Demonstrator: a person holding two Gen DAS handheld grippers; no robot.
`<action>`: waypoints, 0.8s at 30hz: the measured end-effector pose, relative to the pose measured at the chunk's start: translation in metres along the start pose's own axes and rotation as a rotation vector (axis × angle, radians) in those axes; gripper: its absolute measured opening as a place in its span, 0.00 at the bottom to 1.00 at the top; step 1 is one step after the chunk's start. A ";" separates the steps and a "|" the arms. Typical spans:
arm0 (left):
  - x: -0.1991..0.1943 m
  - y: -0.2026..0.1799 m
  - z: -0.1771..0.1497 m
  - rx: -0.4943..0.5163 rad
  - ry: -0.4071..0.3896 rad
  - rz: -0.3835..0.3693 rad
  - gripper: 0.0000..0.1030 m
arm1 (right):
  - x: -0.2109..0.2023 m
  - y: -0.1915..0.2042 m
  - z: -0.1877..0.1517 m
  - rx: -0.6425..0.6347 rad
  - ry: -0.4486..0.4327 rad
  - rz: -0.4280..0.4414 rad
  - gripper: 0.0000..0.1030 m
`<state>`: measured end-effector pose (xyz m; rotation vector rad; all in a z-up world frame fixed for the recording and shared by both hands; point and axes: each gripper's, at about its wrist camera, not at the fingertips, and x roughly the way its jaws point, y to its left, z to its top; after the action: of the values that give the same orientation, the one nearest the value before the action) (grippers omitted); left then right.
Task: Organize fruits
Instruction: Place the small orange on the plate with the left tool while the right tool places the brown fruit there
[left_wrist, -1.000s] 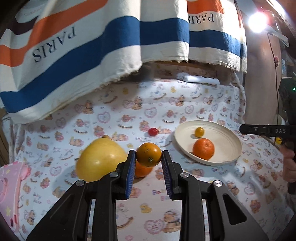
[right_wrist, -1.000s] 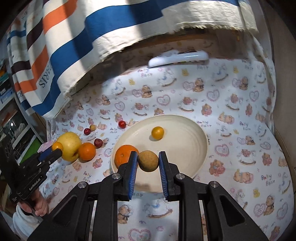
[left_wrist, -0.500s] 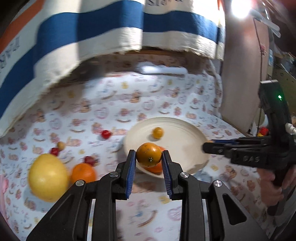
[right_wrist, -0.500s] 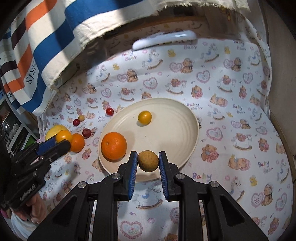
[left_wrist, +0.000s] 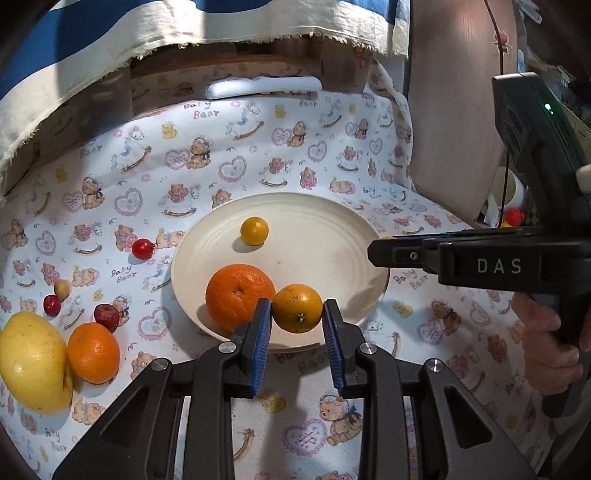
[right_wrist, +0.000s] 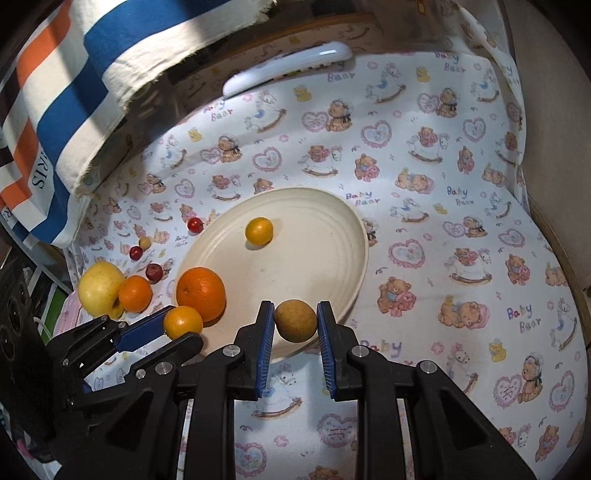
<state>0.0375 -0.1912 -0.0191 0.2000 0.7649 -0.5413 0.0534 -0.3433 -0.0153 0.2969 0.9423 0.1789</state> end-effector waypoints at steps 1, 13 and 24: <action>0.001 0.001 0.000 -0.005 0.002 -0.001 0.27 | 0.001 0.000 0.000 -0.002 0.003 -0.002 0.23; 0.002 -0.003 -0.006 0.010 0.003 0.007 0.27 | 0.005 0.000 0.000 -0.008 0.016 -0.028 0.23; 0.000 -0.006 -0.007 0.033 -0.015 0.043 0.42 | 0.004 0.003 0.000 -0.025 0.019 -0.055 0.36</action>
<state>0.0302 -0.1934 -0.0235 0.2425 0.7360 -0.5148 0.0561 -0.3390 -0.0172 0.2461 0.9653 0.1434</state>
